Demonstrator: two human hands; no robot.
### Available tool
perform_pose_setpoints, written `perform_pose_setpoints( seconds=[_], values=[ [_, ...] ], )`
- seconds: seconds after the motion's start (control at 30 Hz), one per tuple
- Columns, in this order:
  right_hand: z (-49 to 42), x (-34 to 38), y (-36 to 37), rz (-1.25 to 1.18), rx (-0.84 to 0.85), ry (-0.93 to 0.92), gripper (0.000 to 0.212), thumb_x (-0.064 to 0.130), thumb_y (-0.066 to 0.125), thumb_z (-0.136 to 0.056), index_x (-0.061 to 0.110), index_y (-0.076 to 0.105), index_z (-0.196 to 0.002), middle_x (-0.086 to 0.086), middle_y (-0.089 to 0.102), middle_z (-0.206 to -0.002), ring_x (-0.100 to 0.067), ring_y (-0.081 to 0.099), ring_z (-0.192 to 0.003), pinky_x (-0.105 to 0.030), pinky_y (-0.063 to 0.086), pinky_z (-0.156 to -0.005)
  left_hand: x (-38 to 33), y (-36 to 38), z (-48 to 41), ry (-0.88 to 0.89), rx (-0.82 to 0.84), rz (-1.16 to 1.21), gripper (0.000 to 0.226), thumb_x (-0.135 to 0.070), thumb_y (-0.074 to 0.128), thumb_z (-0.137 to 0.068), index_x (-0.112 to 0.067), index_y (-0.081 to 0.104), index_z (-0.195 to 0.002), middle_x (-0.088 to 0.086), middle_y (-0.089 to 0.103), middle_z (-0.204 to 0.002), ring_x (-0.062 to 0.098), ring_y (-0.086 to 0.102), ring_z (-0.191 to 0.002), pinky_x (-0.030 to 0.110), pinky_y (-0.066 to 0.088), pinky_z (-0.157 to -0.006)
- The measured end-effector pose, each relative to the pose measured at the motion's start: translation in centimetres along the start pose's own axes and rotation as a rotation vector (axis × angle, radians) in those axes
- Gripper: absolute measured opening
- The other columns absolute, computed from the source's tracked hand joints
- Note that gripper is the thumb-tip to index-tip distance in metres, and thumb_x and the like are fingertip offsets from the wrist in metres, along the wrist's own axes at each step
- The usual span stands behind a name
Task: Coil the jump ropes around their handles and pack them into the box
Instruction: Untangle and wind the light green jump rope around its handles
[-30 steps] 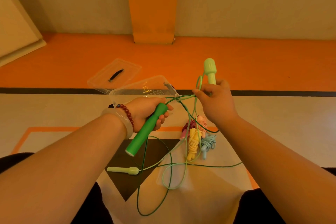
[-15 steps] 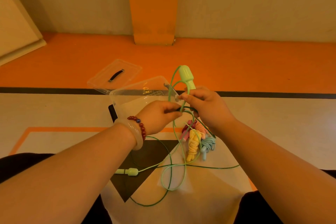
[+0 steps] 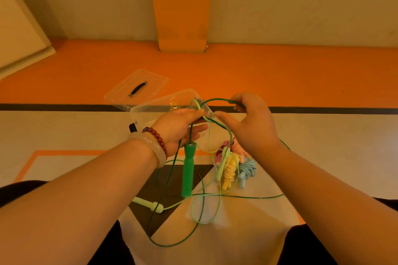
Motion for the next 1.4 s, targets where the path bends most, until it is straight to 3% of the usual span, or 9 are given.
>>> perform_pose_setpoints(
  seconds=[0.1, 0.23, 0.47, 0.57, 0.67, 0.83, 0.97, 1.2, 1.4],
  values=[
    [1.0, 0.4, 1.0, 0.109, -0.004, -0.087, 0.058, 0.046, 0.078, -0.073, 0.027, 0.056, -0.124, -0.003, 0.046, -0.131, -0.021, 0.039, -0.127, -0.037, 0.034, -0.103, 0.3, 0.4, 0.1, -0.019, -0.029, 0.058, 0.011, -0.022, 0.057, -0.096, -0.017, 0.063, -0.088, -0.006, 0.069, -0.068, 0.005, 0.066, -0.06, 0.02, 0.05, -0.057],
    [1.5, -0.6, 2.5, 0.193, 0.003, -0.178, 0.026, 0.035, 0.081, -0.072, 0.024, 0.07, -0.093, -0.011, 0.053, -0.131, -0.035, 0.043, -0.127, -0.062, 0.031, -0.106, 0.3, 0.2, 0.0, -0.012, -0.026, 0.074, 0.013, -0.023, 0.058, -0.095, -0.015, 0.063, -0.086, -0.006, 0.067, -0.06, 0.002, 0.061, -0.051, 0.02, 0.048, -0.055],
    [0.3, -1.6, 2.2, 0.098, 0.087, -0.041, 0.013, 0.024, 0.068, -0.088, 0.019, 0.077, -0.095, -0.005, 0.054, -0.132, -0.028, 0.043, -0.127, -0.055, 0.033, -0.105, -0.4, -0.1, 0.3, 0.039, 0.032, -0.087, 0.01, -0.015, 0.061, -0.093, -0.012, 0.068, -0.086, -0.002, 0.07, -0.076, 0.0, 0.048, -0.048, 0.014, 0.04, -0.045],
    [0.1, -1.6, 1.7, 0.021, 0.072, -0.022, 0.017, 0.02, 0.06, -0.094, 0.014, 0.075, -0.097, -0.002, 0.051, -0.133, -0.019, 0.043, -0.127, -0.036, 0.034, -0.105, -0.7, -0.8, -0.1, 0.182, -0.161, -0.432, 0.01, -0.018, 0.067, -0.089, -0.014, 0.069, -0.08, 0.0, 0.071, -0.079, 0.009, 0.054, -0.062, 0.025, 0.046, -0.056],
    [-0.3, -0.7, 0.6, -0.174, -0.03, 0.157, 0.022, 0.021, 0.049, -0.1, 0.018, 0.068, -0.089, 0.002, 0.056, -0.11, -0.005, 0.049, -0.097, -0.014, 0.035, -0.075, -0.9, -1.6, -0.5, 0.363, -0.309, -0.835, 0.012, -0.022, 0.067, -0.088, -0.011, 0.068, -0.083, 0.003, 0.069, -0.083, 0.019, 0.061, -0.076, 0.027, 0.047, -0.064],
    [-0.7, -0.5, 0.1, -0.417, -0.147, 0.351, 0.03, 0.025, 0.036, -0.104, 0.028, 0.053, -0.08, 0.006, 0.057, -0.068, -0.015, 0.052, -0.063, -0.03, 0.046, -0.061, -0.7, -3.0, -1.2, 0.362, -0.328, -1.456, 0.008, -0.017, 0.055, -0.095, -0.015, 0.059, -0.089, 0.004, 0.059, -0.087, 0.019, 0.051, -0.076, 0.03, 0.04, -0.066],
    [-2.0, -0.3, -1.7, -0.747, -0.147, 0.513, 0.029, 0.022, 0.032, -0.105, 0.02, 0.053, -0.085, 0.006, 0.034, -0.053, -0.008, 0.027, -0.044, -0.023, 0.022, -0.041, 0.2, -4.9, -1.8, 0.185, -0.398, -1.718, 0.017, -0.006, 0.046, -0.093, -0.008, 0.06, -0.104, 0.008, 0.057, -0.091, 0.025, 0.056, -0.08, 0.033, 0.048, -0.07],
    [-1.5, 0.2, -1.7, -0.777, 0.211, 0.505, 0.028, 0.021, 0.037, -0.105, 0.014, 0.063, -0.096, 0.008, 0.032, -0.05, -0.007, 0.022, -0.043, -0.02, 0.016, -0.041, 1.4, -4.4, -2.9, 0.063, -0.123, -1.572, 0.035, -0.016, 0.056, -0.093, -0.009, 0.053, -0.127, 0.011, 0.058, -0.124, 0.025, 0.057, -0.111, 0.03, 0.045, -0.084],
    [-1.5, 1.2, -0.9, -0.939, 0.305, 0.504, 0.025, 0.02, 0.04, -0.103, 0.009, 0.062, -0.109, 0.002, 0.032, -0.059, -0.007, 0.021, -0.046, -0.019, 0.016, -0.041, 0.9, 0.9, -0.3, 0.278, 0.325, -0.822, 0.06, -0.026, 0.072, -0.084, -0.024, 0.047, -0.138, -0.009, 0.051, -0.139, 0.005, 0.048, -0.126, 0.02, 0.038, -0.1]
  ],
)
Point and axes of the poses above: each hand's wrist, its own z-axis away from the middle knuckle, its own y-axis out of the palm, x = y × z, the point moved 1 cm from there along -z, towards the middle knuckle
